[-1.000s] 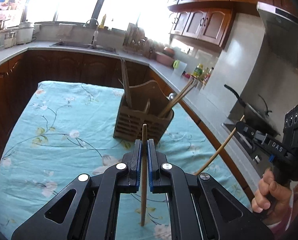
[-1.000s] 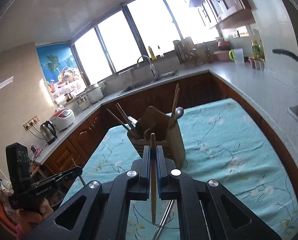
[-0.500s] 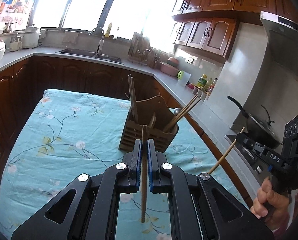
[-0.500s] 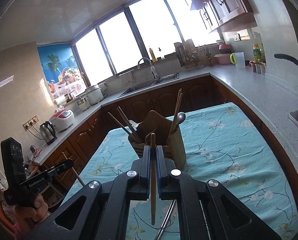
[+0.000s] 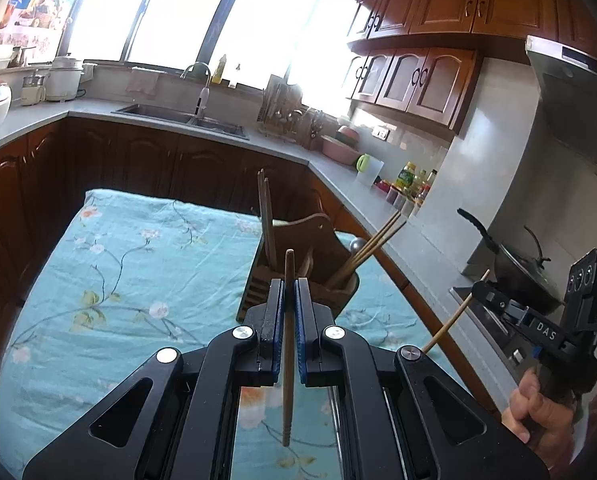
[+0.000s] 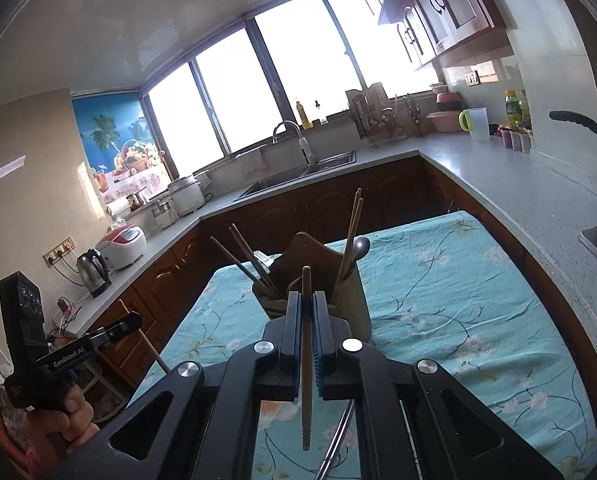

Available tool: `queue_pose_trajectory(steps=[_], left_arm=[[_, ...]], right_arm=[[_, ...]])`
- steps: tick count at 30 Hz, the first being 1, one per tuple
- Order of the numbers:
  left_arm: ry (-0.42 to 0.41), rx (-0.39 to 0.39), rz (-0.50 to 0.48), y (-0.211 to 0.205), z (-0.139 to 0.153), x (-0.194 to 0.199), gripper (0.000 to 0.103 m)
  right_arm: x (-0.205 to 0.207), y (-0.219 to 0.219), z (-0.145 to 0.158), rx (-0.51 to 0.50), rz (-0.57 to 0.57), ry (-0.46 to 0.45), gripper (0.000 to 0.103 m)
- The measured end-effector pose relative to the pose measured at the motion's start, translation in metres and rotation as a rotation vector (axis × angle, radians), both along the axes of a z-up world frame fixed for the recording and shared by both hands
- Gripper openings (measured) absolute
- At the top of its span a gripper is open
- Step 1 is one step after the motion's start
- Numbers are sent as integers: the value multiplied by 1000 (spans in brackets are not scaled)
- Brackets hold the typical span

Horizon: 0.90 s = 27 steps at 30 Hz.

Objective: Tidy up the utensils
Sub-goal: 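Lift both chopsticks and lower them into the wooden holder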

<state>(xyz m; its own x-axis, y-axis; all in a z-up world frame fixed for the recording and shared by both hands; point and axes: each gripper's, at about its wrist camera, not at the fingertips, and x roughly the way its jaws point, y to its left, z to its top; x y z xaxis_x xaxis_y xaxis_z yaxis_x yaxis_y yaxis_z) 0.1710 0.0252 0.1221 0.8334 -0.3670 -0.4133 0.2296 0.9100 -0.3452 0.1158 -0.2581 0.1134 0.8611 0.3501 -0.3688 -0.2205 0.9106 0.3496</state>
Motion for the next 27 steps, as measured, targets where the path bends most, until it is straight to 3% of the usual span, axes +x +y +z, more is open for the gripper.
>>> queue_pose_trajectory(steps=[13,21,27], left_arm=[[-144,-4,50,-2,53,38,4],[-246,-50,90,-3,88,79,4],[-273,-37,137,-15,89,116,4]], right_arm=[[35,-5,43,-12,-47,-117,5],[72,-7,72,-19,-101,-195,5],[98,2,73,-44,-129,-215,5]])
